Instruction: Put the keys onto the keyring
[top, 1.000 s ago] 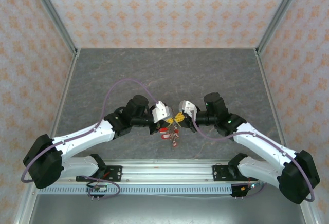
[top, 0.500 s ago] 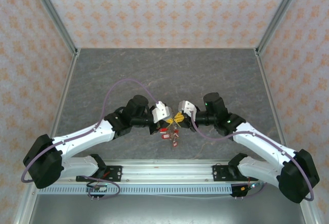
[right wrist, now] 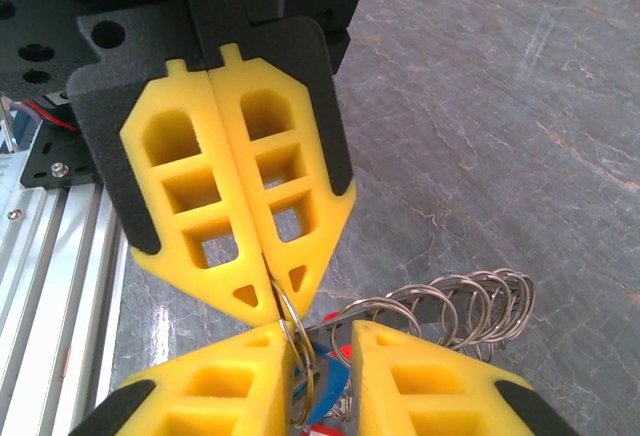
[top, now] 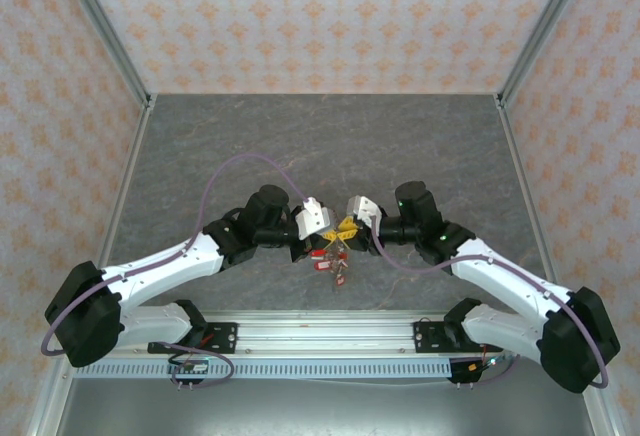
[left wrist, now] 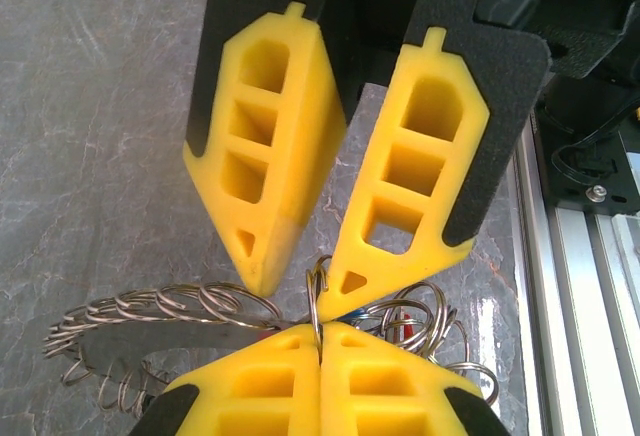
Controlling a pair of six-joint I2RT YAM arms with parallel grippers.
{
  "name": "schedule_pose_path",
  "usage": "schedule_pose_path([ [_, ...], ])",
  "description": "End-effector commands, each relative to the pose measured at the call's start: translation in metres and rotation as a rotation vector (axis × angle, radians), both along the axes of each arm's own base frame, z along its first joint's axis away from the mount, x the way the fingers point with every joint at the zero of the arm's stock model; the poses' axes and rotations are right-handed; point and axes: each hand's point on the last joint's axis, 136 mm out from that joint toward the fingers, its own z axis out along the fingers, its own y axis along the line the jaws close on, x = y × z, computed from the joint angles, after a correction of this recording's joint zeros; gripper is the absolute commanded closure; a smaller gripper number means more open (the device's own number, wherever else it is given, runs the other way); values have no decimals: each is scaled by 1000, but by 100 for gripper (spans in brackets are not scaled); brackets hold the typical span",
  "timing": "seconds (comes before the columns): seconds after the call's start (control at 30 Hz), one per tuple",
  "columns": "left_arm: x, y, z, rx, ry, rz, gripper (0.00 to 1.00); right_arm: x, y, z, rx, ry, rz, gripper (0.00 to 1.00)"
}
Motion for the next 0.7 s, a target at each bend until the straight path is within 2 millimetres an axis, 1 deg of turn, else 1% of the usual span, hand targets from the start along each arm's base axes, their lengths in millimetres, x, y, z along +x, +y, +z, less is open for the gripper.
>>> schedule_pose_path([
  [0.0,-8,-8,29,-77,-59,-62,100,3,2,8,57,-2,4,76],
  [0.17,-8,-6,27,-71,-60,-55,100,5,-3,12,61,4,-4,74],
  [0.23,-8,-6,28,-74,-63,-55,100,3,-6,11,60,14,1,70],
  [0.37,-7,-7,29,-74,-66,-53,100,0,-7,11,57,27,17,69],
  [0.53,-6,-9,28,-73,-62,-60,100,6,-8,14,63,9,-8,69],
  [0.67,-7,-9,28,-74,-59,-62,100,3,-5,13,69,30,18,71],
])
